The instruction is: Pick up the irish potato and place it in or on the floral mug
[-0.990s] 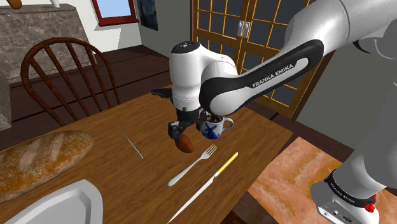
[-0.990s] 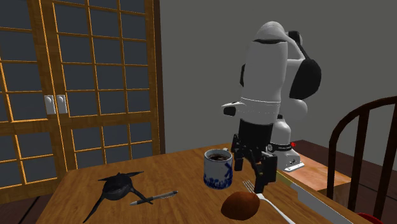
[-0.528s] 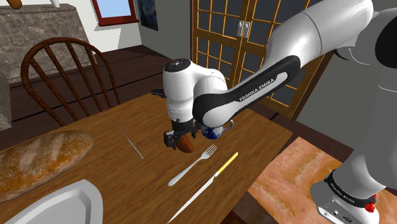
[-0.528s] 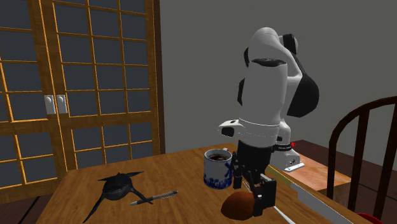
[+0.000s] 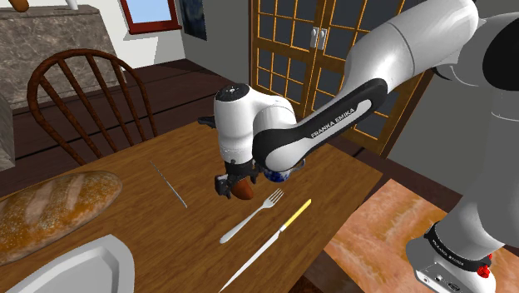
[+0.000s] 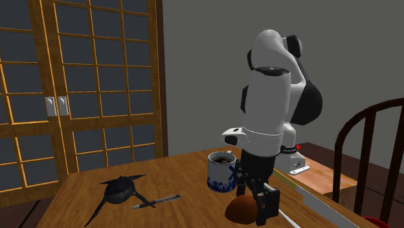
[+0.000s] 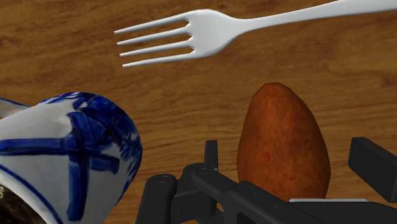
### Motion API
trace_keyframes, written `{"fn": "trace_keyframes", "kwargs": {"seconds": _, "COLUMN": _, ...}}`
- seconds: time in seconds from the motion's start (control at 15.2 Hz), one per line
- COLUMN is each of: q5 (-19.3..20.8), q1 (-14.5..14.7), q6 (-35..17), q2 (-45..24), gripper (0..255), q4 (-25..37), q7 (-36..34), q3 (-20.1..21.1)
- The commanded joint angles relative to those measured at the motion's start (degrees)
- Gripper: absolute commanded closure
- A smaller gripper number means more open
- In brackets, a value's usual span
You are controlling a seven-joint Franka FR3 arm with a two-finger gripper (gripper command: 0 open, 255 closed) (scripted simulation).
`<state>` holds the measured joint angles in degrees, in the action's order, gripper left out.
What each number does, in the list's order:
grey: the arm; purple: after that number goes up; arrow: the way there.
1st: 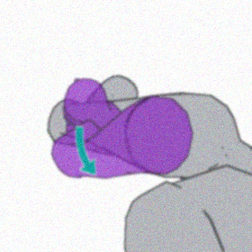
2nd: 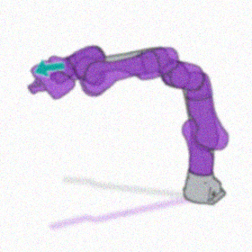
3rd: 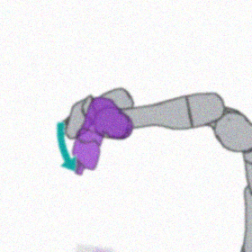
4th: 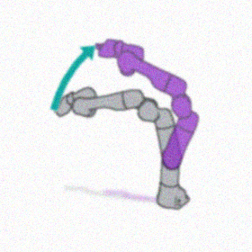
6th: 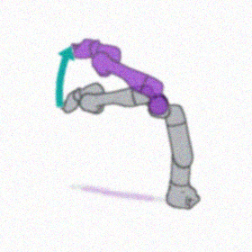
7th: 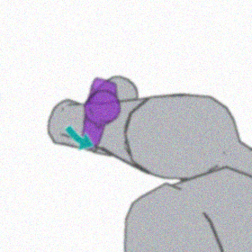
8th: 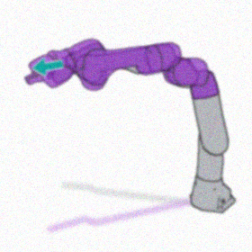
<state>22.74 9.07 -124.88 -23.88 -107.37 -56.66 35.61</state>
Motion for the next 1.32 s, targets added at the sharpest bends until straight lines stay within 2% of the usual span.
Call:
{"fn": "trace_keyframes", "kwargs": {"seconds": 0.0, "q5": 0.0, "q1": 0.0, "q6": 0.0, "q2": 0.0, "gripper": 0, "q4": 0.0, "q7": 0.0, "q3": 0.0}}
{"fn": "trace_keyframes", "kwargs": {"seconds": 0.07, "q5": 0.0, "q1": 0.0, "q6": 0.0, "q2": 0.0, "gripper": 255, "q4": 0.0, "q7": 0.0, "q3": 0.0}}
{"fn": "trace_keyframes", "kwargs": {"seconds": 0.66, "q5": 0.0, "q1": 0.0, "q6": -0.01, "q2": 0.0, "gripper": 255, "q4": 0.0, "q7": 0.0, "q3": 0.0}}
{"fn": "trace_keyframes", "kwargs": {"seconds": 1.25, "q5": -3.16, "q1": -1.09, "q6": 5.23, "q2": 3.63, "gripper": 255, "q4": 2.43, "q7": 2.34, "q3": 1.58}}
